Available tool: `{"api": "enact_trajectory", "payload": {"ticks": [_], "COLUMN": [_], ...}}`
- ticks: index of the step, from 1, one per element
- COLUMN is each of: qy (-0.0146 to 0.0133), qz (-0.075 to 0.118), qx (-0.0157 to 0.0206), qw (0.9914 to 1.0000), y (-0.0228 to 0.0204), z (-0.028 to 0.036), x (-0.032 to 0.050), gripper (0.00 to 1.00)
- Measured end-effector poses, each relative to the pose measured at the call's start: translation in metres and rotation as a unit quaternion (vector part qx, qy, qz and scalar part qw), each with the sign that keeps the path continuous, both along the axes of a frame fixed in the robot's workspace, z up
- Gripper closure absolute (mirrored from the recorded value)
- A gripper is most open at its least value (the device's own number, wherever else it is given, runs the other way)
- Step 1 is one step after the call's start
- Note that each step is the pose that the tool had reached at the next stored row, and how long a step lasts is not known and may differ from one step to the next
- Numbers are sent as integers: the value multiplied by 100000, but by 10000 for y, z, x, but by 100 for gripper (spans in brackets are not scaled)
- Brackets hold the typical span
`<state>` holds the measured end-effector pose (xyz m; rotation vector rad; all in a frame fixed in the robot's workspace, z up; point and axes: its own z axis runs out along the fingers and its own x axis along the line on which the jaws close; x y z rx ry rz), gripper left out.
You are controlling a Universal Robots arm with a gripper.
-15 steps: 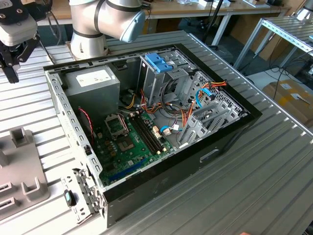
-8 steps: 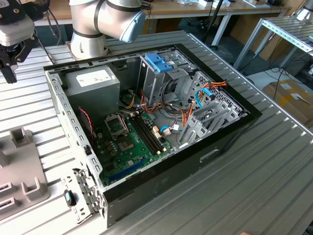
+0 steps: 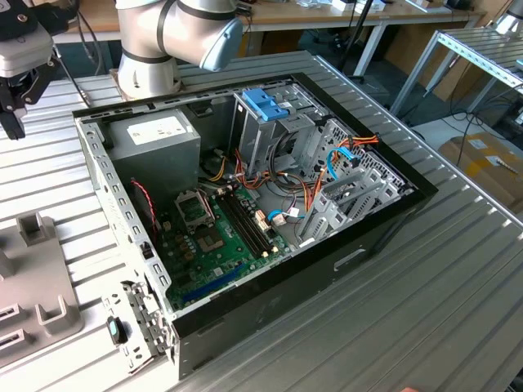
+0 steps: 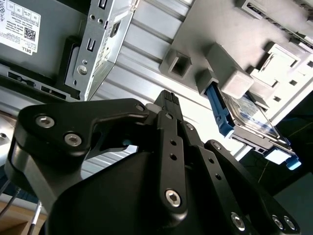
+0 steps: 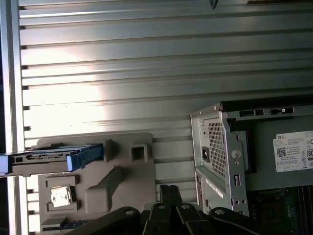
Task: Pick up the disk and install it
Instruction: 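Reach for the disk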
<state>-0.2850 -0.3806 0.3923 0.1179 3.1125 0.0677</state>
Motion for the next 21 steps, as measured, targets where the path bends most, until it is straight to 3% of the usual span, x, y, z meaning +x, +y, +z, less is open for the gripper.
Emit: {"api": "enact_trajectory", "payload": {"ticks": [14, 21], "qy": [1, 2], "qz": [-2, 3], "qx": [-1, -5], "qw": [100000, 100000], "y": [2, 3], "z": [0, 0], "x": [-60, -129], "gripper": [89, 89]}}
